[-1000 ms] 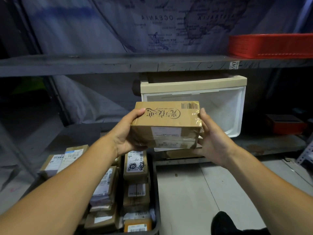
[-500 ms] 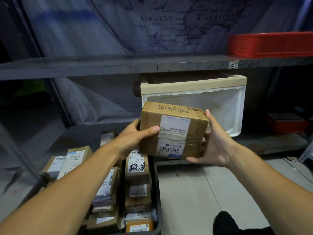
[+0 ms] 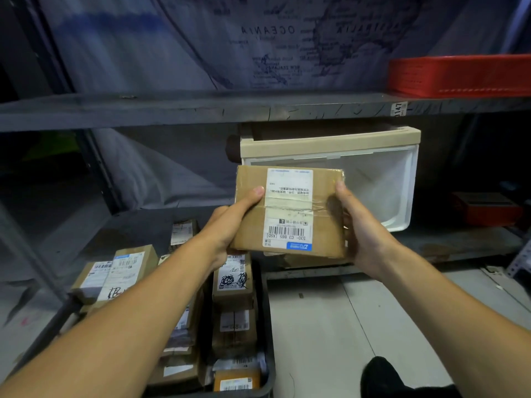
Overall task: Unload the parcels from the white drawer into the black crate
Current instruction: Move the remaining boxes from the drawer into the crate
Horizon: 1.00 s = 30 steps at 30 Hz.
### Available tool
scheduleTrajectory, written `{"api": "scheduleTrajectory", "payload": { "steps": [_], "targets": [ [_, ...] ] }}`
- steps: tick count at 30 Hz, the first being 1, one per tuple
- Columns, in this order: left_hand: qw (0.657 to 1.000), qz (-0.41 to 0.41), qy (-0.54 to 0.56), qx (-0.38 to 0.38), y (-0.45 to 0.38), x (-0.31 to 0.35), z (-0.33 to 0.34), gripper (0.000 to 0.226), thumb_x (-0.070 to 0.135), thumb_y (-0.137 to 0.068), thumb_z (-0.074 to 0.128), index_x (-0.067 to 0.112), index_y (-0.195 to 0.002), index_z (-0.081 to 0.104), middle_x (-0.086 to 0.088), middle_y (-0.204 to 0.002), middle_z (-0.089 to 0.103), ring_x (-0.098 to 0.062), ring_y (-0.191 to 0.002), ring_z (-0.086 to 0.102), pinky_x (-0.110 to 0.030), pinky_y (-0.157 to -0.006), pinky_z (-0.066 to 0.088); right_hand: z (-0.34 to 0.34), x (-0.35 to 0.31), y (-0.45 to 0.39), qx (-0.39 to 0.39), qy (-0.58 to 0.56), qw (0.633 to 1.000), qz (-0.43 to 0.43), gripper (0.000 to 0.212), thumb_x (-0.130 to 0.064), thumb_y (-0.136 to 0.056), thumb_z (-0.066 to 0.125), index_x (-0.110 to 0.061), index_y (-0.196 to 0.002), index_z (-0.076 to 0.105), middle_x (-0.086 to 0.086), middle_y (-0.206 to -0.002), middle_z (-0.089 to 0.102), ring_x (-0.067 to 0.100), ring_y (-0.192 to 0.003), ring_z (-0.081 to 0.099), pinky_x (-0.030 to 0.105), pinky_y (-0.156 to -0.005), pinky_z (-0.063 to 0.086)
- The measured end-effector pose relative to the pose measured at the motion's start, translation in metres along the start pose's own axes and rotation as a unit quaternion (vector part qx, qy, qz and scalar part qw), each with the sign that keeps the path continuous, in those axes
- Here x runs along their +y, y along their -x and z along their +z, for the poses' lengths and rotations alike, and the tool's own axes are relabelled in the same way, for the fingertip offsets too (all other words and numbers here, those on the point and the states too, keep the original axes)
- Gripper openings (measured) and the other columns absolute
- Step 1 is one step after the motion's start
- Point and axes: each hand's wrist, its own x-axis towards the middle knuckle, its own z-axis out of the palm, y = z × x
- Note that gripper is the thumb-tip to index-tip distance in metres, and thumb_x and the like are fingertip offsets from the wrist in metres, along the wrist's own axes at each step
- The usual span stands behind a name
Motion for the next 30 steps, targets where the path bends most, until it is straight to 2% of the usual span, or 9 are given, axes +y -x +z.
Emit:
{"api": "scheduleTrajectory", "payload": {
  "steps": [6, 10, 14, 17, 20, 22, 23, 26, 30],
  "targets": [
    [0.998, -0.069, 0.008, 0.010, 0.000, -0.001, 0.007, 0.059, 0.072, -0.078, 0.068, 0.024, -0.113, 0.069, -0.002, -0.089, 0.080, -0.022, -0.081, 0.073, -0.037, -0.073, 0.053, -0.003, 0.007, -0.009, -0.014, -0.005, 1.000, 0.015, 0.056, -0.061, -0.077, 0.073, -0.022, -0.118, 0.073, 0.005, -0.112, 0.078, 0.029, -0.104, 0.075, 0.051, -0.098, 0.056],
    [0.995, -0.096, 0.026, 0.007, 0.001, 0.000, 0.009, 0.048, 0.069, -0.082, 0.065, 0.027, -0.104, 0.071, 0.000, -0.084, 0.078, -0.021, -0.082, 0.069, -0.036, -0.074, 0.052, -0.002, 0.007, -0.010, -0.004, -0.012, 1.000, 0.021, 0.055, -0.064, -0.081, 0.069, -0.026, -0.121, 0.071, 0.004, -0.108, 0.079, 0.027, -0.101, 0.075, 0.042, -0.083, 0.059],
    [0.992, -0.108, 0.057, 0.019, 0.004, 0.004, 0.008, 0.038, 0.061, -0.084, 0.068, 0.026, -0.098, 0.069, 0.000, -0.078, 0.074, -0.022, -0.083, 0.066, -0.036, -0.074, 0.052, 0.000, 0.006, -0.010, 0.023, -0.051, 0.998, 0.028, 0.059, -0.064, -0.078, 0.069, -0.025, -0.122, 0.070, 0.006, -0.109, 0.078, 0.030, -0.100, 0.075, 0.052, -0.094, 0.057],
    [0.988, -0.078, 0.134, 0.017, 0.006, 0.008, 0.009, 0.030, 0.048, -0.087, 0.072, 0.023, -0.103, 0.068, -0.003, -0.079, 0.075, -0.023, -0.085, 0.067, -0.045, -0.087, 0.057, 0.009, 0.005, -0.009, 0.061, -0.109, 0.992, 0.028, 0.064, -0.065, -0.074, 0.069, -0.026, -0.124, 0.069, 0.006, -0.109, 0.078, 0.032, -0.100, 0.076, 0.059, -0.094, 0.056],
    [0.978, -0.031, 0.207, 0.028, 0.007, 0.008, 0.015, 0.034, 0.035, -0.087, 0.077, 0.019, -0.113, 0.062, -0.010, -0.106, 0.071, -0.028, -0.099, 0.068, -0.054, -0.095, 0.055, 0.017, 0.007, -0.010, 0.086, -0.168, 0.982, 0.020, 0.054, -0.065, -0.085, 0.062, -0.022, -0.116, 0.070, -0.002, -0.084, 0.078, 0.017, -0.066, 0.076, 0.041, -0.071, 0.063],
    [0.975, -0.015, 0.218, 0.028, 0.008, 0.006, 0.024, 0.054, 0.033, -0.084, 0.080, 0.016, -0.130, 0.057, -0.012, -0.115, 0.071, -0.031, -0.104, 0.069, -0.054, -0.093, 0.055, 0.025, 0.007, -0.007, 0.089, -0.184, 0.979, 0.015, 0.046, -0.060, -0.092, 0.060, -0.021, -0.116, 0.066, -0.001, -0.078, 0.072, 0.006, -0.039, 0.060, 0.030, -0.056, 0.056],
    [0.975, -0.014, 0.222, 0.022, 0.007, 0.003, 0.029, 0.061, 0.034, -0.082, 0.082, 0.016, -0.134, 0.055, -0.013, -0.118, 0.072, -0.032, -0.107, 0.069, -0.056, -0.092, 0.056, 0.030, 0.008, -0.005, 0.083, -0.187, 0.979, 0.018, 0.049, -0.059, -0.091, 0.063, -0.021, -0.121, 0.063, 0.003, -0.089, 0.072, 0.007, -0.041, 0.061, 0.032, -0.056, 0.057],
    [0.974, -0.021, 0.225, 0.004, 0.006, 0.001, 0.040, 0.063, 0.038, -0.078, 0.084, 0.021, -0.132, 0.056, -0.010, -0.117, 0.073, -0.030, -0.108, 0.070, -0.059, -0.083, 0.058, 0.042, 0.008, 0.001, 0.074, -0.196, 0.978, 0.027, 0.063, -0.056, -0.083, 0.076, -0.021, -0.132, 0.056, 0.014, -0.113, 0.072, 0.028, -0.083, 0.076, 0.038, -0.058, 0.061],
    [0.976, -0.015, 0.213, 0.035, 0.001, 0.002, 0.038, 0.052, 0.041, -0.079, 0.081, 0.022, -0.125, 0.064, -0.005, -0.106, 0.078, -0.028, -0.100, 0.074, -0.054, -0.087, 0.059, 0.047, 0.008, 0.008, 0.026, -0.138, 0.990, 0.035, 0.070, -0.058, -0.079, 0.078, -0.026, -0.136, 0.053, 0.013, -0.115, 0.073, 0.032, -0.092, 0.077, 0.046, -0.070, 0.058]
  ]
}}
